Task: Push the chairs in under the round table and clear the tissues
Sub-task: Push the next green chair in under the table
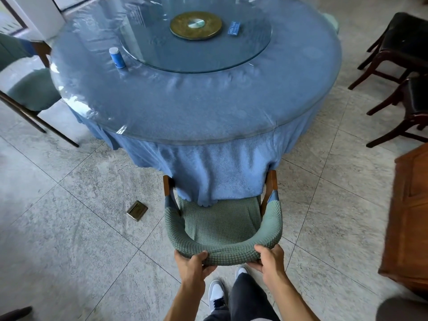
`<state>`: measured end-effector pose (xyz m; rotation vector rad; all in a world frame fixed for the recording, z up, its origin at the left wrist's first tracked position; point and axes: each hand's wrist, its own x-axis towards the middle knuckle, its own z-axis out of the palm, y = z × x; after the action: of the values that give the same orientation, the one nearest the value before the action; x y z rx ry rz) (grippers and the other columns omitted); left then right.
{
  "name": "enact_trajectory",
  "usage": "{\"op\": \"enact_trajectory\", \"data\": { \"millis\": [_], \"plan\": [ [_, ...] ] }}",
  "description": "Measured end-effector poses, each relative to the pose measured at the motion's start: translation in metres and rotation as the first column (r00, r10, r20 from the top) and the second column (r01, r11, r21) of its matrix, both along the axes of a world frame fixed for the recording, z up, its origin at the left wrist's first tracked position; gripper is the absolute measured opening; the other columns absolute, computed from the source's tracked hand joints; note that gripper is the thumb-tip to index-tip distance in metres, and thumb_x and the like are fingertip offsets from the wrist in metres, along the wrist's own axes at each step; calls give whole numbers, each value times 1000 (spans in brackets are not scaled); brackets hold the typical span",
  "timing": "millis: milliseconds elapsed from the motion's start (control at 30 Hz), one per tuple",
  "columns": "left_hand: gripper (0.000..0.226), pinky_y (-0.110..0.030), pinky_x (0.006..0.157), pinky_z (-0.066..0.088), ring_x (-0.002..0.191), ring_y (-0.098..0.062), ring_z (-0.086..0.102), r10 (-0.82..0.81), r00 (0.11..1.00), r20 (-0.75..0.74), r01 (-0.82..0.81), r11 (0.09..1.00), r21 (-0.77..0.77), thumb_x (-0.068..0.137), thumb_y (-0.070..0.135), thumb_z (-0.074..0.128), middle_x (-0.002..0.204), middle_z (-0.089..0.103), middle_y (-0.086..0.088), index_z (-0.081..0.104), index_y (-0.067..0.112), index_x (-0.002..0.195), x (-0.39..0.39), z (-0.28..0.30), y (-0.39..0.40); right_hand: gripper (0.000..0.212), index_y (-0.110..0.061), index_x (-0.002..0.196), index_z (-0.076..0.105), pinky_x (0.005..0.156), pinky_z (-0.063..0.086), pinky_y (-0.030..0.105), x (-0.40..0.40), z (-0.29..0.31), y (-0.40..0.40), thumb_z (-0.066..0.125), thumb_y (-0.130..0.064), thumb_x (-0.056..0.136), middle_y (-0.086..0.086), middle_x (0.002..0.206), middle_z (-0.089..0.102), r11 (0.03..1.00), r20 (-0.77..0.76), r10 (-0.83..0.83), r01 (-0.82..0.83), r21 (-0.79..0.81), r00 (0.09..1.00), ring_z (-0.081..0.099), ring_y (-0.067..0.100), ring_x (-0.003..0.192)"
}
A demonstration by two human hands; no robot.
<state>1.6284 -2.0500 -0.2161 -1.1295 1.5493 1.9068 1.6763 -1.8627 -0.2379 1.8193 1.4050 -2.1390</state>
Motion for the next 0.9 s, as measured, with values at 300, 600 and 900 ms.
{"op": "enact_trajectory", "data": {
  "millis": [300,600,900],
  "plan": [
    [44,-47,63,61,98,-47,66,-16,1000,-15,16,1000,10,85,-12,58,118,55,-27,40,11,118,-25,-1,-1,38,-2,123,52,64,61,52,-23,1,-2,61,6,87,22,116,62,1000,-31,-4,4,6,1000,64,37,96],
    [44,-45,61,61,97,-46,66,-7,1000,-29,8,1000,13,85,-13,57,119,54,-28,39,10,118,-67,-4,15,36,1,121,50,69,58,61,-64,0,17,60,7,87,25,114,61,1000,-40,-10,10,-6,999,64,42,99],
    [45,-44,60,59,98,-49,66,2,1000,-16,-2,1000,4,85,-12,58,122,53,-27,40,13,118,-119,-12,36,30,0,114,55,68,59,60,-117,-4,38,63,5,85,25,107,66,1000,-43,6,-5,27,999,68,40,92]
  ]
}}
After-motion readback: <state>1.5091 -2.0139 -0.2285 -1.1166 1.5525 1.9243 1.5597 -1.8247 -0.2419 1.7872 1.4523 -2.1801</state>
